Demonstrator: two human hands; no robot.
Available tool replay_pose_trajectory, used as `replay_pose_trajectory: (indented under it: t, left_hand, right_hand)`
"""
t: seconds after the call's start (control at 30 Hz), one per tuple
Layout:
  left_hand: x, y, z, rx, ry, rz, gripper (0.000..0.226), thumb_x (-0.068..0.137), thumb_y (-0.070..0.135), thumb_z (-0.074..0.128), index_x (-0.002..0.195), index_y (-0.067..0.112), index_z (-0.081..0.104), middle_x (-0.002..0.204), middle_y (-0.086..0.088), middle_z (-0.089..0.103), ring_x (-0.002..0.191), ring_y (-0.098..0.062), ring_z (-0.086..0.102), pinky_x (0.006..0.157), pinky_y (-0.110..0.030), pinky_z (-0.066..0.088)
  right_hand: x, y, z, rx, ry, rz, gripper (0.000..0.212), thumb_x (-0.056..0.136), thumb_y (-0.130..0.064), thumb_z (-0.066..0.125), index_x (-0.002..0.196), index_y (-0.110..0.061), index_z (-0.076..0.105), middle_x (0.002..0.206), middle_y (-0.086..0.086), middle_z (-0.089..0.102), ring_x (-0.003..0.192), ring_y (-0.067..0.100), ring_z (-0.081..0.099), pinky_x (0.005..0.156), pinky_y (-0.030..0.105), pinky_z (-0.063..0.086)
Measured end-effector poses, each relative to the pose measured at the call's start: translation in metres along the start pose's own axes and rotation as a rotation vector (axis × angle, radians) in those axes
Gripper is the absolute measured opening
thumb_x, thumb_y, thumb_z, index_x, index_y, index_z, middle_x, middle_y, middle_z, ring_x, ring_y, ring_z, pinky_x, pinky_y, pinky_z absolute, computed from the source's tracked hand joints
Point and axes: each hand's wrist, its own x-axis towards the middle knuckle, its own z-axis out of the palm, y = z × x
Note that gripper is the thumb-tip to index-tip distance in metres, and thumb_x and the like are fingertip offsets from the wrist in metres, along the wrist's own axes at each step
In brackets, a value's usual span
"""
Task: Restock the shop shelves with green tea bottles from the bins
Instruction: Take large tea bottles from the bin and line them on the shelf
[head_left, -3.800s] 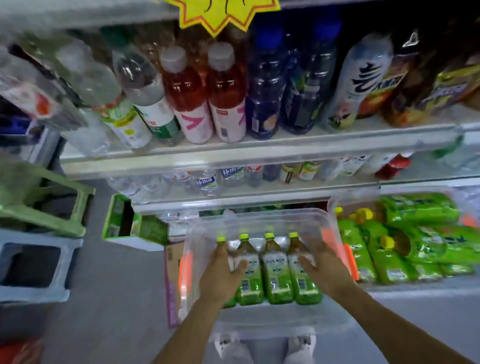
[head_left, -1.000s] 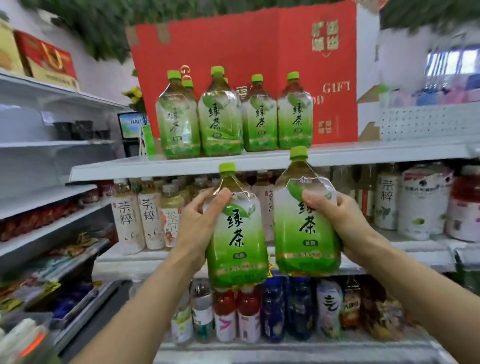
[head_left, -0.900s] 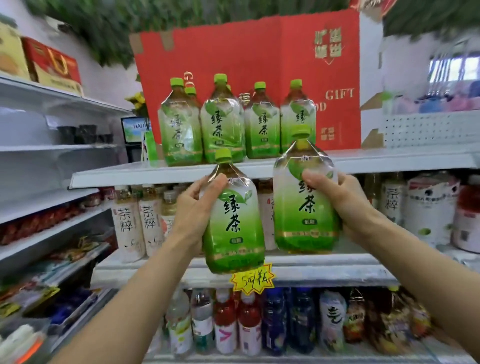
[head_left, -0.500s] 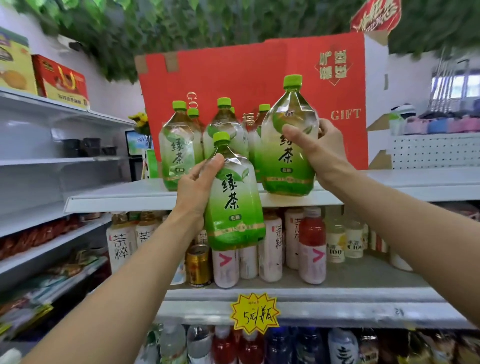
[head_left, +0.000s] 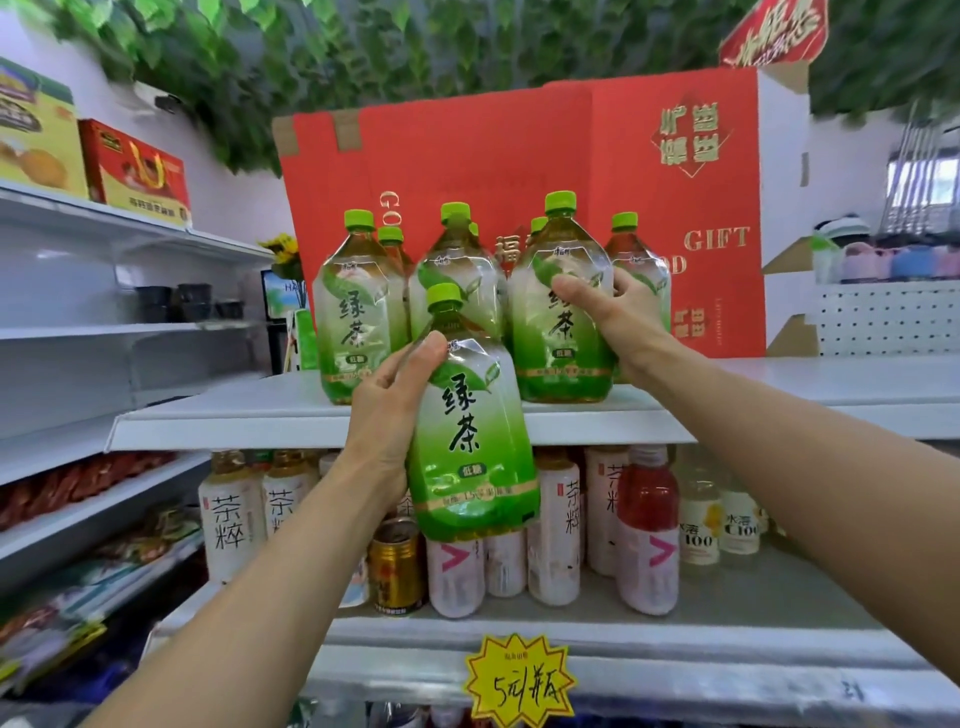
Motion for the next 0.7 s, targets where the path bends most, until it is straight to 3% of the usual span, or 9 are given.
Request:
replay_pose_trajectory:
  t: [0.1,0.17,0.27,0.33,0.37,0.5,0.57,0.63,0.7]
  left_hand:
    - [-0.001,0.001,0.001,0.008,0.004,-0.003,0.068,0.066,0.047,0.08,0.121,0.009,0.067,0.106,-0.019,0.075,0.088,-0.034,0.073,0.082,-0.053,0.06]
    - [-0.002,0.002,0.002,0.013,0.009,0.008,0.067,0.067,0.046,0.08,0.122,0.009,0.067,0.108,-0.019,0.075,0.084,-0.03,0.073,0.078,-0.049,0.062]
    - [-0.006,0.002,0.004,0.047,0.01,0.036,0.069,0.069,0.045,0.087,0.123,0.008,0.066,0.11,-0.019,0.074,0.089,-0.032,0.072,0.085,-0.054,0.059]
    - [-0.01,0.001,0.005,0.055,0.017,0.055,0.072,0.064,0.049,0.084,0.121,0.009,0.067,0.113,-0.019,0.073,0.098,-0.036,0.071,0.093,-0.059,0.055]
    - [-0.012,-0.001,0.007,0.036,0.022,0.066,0.068,0.063,0.049,0.083,0.117,0.01,0.069,0.115,-0.02,0.072,0.105,-0.039,0.069,0.096,-0.062,0.052]
    - [-0.023,-0.005,0.028,-0.107,-0.027,0.091,0.057,0.067,0.047,0.081,0.11,0.011,0.071,0.121,-0.028,0.067,0.115,-0.05,0.061,0.097,-0.069,0.047]
    - [-0.027,-0.001,0.049,-0.029,-0.048,0.176,0.075,0.067,0.052,0.079,0.122,0.004,0.066,0.117,-0.023,0.069,0.106,-0.043,0.068,0.092,-0.06,0.054]
    - [-0.027,0.007,0.071,0.079,-0.066,0.272,0.096,0.063,0.062,0.079,0.133,0.001,0.057,0.117,-0.015,0.07,0.101,-0.029,0.07,0.09,-0.052,0.056]
    - [-0.023,0.014,0.09,0.172,-0.134,0.333,0.114,0.058,0.081,0.074,0.137,0.003,0.053,0.13,-0.015,0.065,0.118,-0.029,0.064,0.103,-0.053,0.05]
  right_hand:
    - [0.002,0.0,-0.002,-0.018,-0.064,0.029,0.09,0.049,-0.058,0.088,0.121,-0.014,0.057,0.111,0.006,0.069,0.098,0.025,0.07,0.084,0.041,0.058]
    - [-0.001,-0.002,-0.002,-0.086,-0.089,0.069,0.089,0.062,-0.058,0.084,0.132,-0.018,0.047,0.127,0.01,0.062,0.113,0.03,0.063,0.099,0.052,0.051]
    - [-0.03,-0.001,-0.001,-0.311,0.108,-0.081,0.095,0.077,-0.054,0.077,0.149,-0.022,0.024,0.144,0.007,0.04,0.13,0.024,0.044,0.11,0.051,0.039]
    - [-0.069,-0.002,0.001,-0.351,0.215,-0.326,0.086,0.08,-0.048,0.076,0.146,-0.02,0.028,0.131,0.003,0.043,0.12,0.018,0.045,0.106,0.041,0.043]
    - [-0.09,0.0,0.001,-0.329,0.15,-0.369,0.087,0.077,-0.05,0.077,0.145,-0.022,0.03,0.124,0.0,0.046,0.114,0.016,0.048,0.101,0.037,0.046]
    - [-0.156,-0.001,0.009,-0.182,-0.337,0.048,0.109,0.056,-0.065,0.083,0.145,-0.03,0.031,0.125,-0.01,0.058,0.108,0.006,0.063,0.086,0.025,0.056]
    - [-0.157,-0.002,0.003,-0.088,-0.331,0.119,0.092,0.059,-0.049,0.09,0.135,-0.022,0.046,0.116,-0.008,0.069,0.098,0.003,0.07,0.077,0.021,0.058]
    - [-0.15,-0.01,-0.012,-0.016,-0.242,0.117,0.075,0.06,-0.037,0.092,0.123,-0.02,0.057,0.105,-0.003,0.075,0.092,0.01,0.073,0.077,0.03,0.061]
    - [-0.143,-0.017,-0.028,0.037,-0.172,0.078,0.067,0.058,-0.035,0.092,0.117,-0.02,0.061,0.1,-0.001,0.077,0.089,0.016,0.075,0.073,0.035,0.062]
